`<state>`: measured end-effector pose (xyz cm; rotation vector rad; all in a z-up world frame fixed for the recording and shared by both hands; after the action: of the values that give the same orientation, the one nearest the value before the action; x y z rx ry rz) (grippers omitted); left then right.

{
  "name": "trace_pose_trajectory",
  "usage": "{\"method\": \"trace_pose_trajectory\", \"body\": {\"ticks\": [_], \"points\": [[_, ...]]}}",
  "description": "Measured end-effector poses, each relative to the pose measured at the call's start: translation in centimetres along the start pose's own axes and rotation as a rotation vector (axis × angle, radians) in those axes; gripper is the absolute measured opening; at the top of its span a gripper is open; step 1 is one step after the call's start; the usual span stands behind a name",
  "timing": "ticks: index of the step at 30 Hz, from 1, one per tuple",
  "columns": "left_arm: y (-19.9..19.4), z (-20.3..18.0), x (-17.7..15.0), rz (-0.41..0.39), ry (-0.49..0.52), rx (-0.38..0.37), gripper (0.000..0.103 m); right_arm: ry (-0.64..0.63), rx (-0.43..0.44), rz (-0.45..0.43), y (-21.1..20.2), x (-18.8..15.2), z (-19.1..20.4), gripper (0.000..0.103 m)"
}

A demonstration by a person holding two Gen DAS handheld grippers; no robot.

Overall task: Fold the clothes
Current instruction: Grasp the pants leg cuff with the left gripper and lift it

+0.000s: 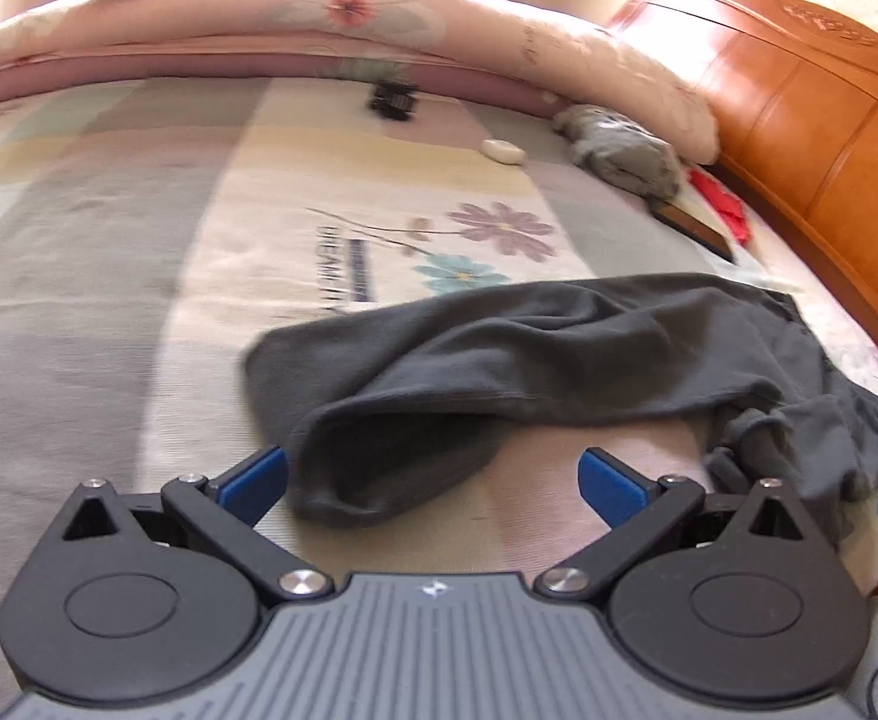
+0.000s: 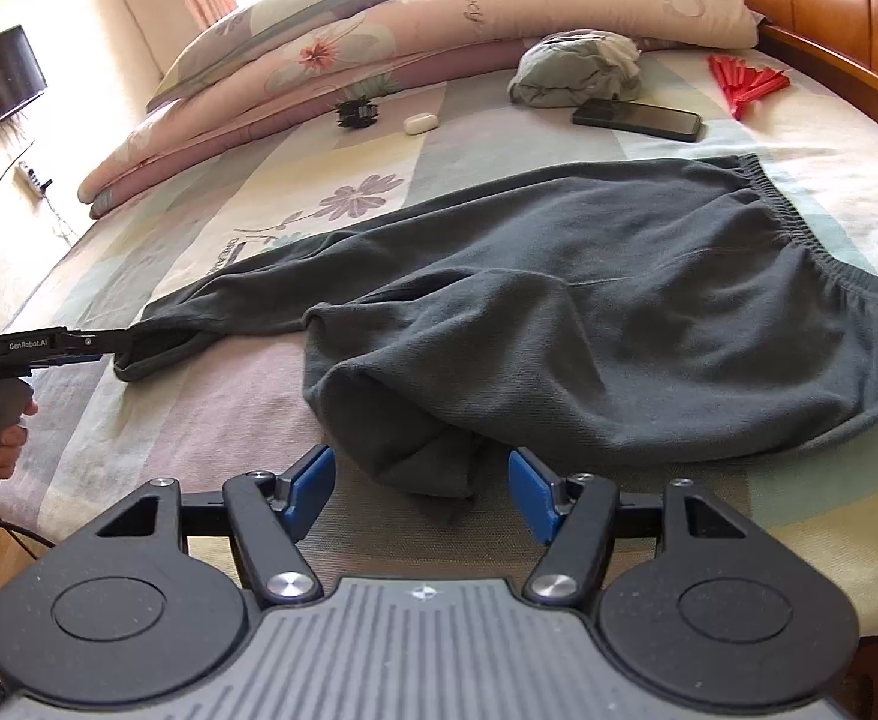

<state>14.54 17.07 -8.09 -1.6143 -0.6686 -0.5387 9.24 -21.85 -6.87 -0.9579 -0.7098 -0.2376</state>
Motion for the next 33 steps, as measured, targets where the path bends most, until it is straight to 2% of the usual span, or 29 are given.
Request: {"method": "trace_pose_trajectory", "body": {"ticks": [3,11,15,21,26,30,33], "points": [[0.8,1.6,0.0,0.029,-0.062,0.028,0.102,-0.038,0.022,0.008,0.4,0.4,1.2,0.074],[5.6,4.2,0.1,0.114,-0.355,-0.173,0.102,-0.150,0.068,0.019,1.2,1.0,5.0,0.080],[6.7,4.1,1.6,0.104,-0.413,-0.224,0.102,-0.169,0.089,0.040,1.8,1.0,6.0,0.080],[7.7,1.1,5.2,0.073,-0.307,-0.242,0.102,-0.169,0.142,0.077,2.8,1.0,7.3,0.082],[8.7,-3.5,8.1,0.043,-0.232,-0.334,0.102,-0.186,0.153,0.090,3.3,1.1,8.2,0.082],[10.9,-9.0,8.5,0.084,-0.140,-0.411,0.102,-0.166,0.136,0.083,3.3,1.2,7.8,0.083],[12.4,-12.3,8.0,0.129,-0.085,-0.436,0.102,-0.139,0.109,0.082,3.1,1.3,7.0,0.083]]}}
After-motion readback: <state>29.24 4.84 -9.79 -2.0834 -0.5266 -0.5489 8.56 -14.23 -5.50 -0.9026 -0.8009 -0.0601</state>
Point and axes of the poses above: each gripper's, at about its wrist camera, not at the fingertips, and y roughly the way its jaws point, z to its left, x to its top, the point moved 6 cm from there along y, roughly the way its jaws point, and after that the axes turned 5 degrees about x, right-handed, at the moved point
